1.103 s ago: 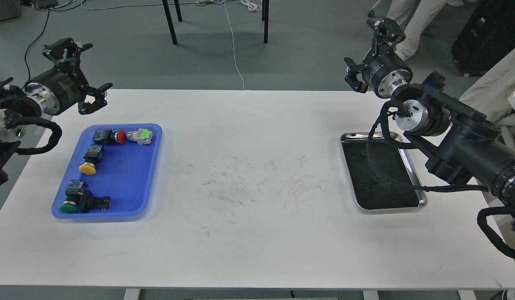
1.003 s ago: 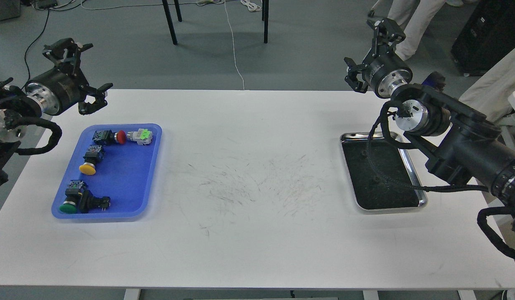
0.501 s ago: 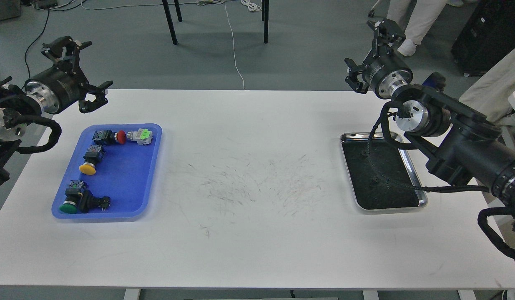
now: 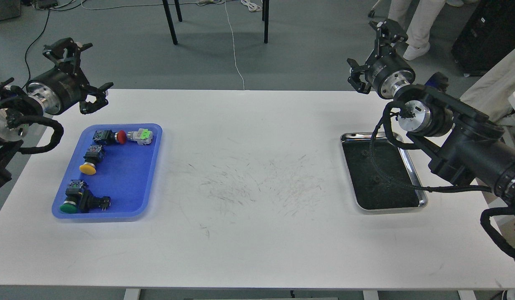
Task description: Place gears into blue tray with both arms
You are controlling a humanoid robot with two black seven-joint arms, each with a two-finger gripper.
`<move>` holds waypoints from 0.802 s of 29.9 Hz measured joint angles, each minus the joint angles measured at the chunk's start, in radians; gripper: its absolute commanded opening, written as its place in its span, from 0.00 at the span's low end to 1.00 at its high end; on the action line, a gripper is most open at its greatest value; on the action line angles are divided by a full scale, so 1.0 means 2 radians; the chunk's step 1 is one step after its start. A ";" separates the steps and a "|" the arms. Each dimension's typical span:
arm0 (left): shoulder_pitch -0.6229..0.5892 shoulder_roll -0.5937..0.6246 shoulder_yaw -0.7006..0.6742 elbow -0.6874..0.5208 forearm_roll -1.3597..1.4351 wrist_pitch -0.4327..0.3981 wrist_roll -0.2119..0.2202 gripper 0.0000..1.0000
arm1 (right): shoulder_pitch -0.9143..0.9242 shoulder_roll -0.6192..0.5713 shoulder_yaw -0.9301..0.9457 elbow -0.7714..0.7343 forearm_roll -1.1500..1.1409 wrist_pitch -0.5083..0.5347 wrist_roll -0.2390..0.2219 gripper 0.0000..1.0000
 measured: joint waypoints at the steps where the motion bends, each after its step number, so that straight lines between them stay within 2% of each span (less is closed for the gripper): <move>1: 0.000 0.000 0.000 0.000 0.000 0.000 0.000 0.99 | 0.001 -0.003 -0.001 0.001 0.000 0.000 -0.001 0.99; 7: -0.001 -0.001 0.002 0.001 0.001 0.000 0.000 0.99 | 0.007 -0.037 -0.035 0.023 0.000 0.000 -0.008 0.99; 15: -0.001 -0.003 0.002 0.001 0.001 0.000 0.000 0.99 | 0.039 -0.104 -0.136 0.064 0.001 0.001 -0.021 0.99; 24: -0.002 -0.004 -0.001 0.001 0.001 -0.001 -0.001 0.99 | 0.127 -0.178 -0.283 0.115 -0.020 0.021 -0.017 0.99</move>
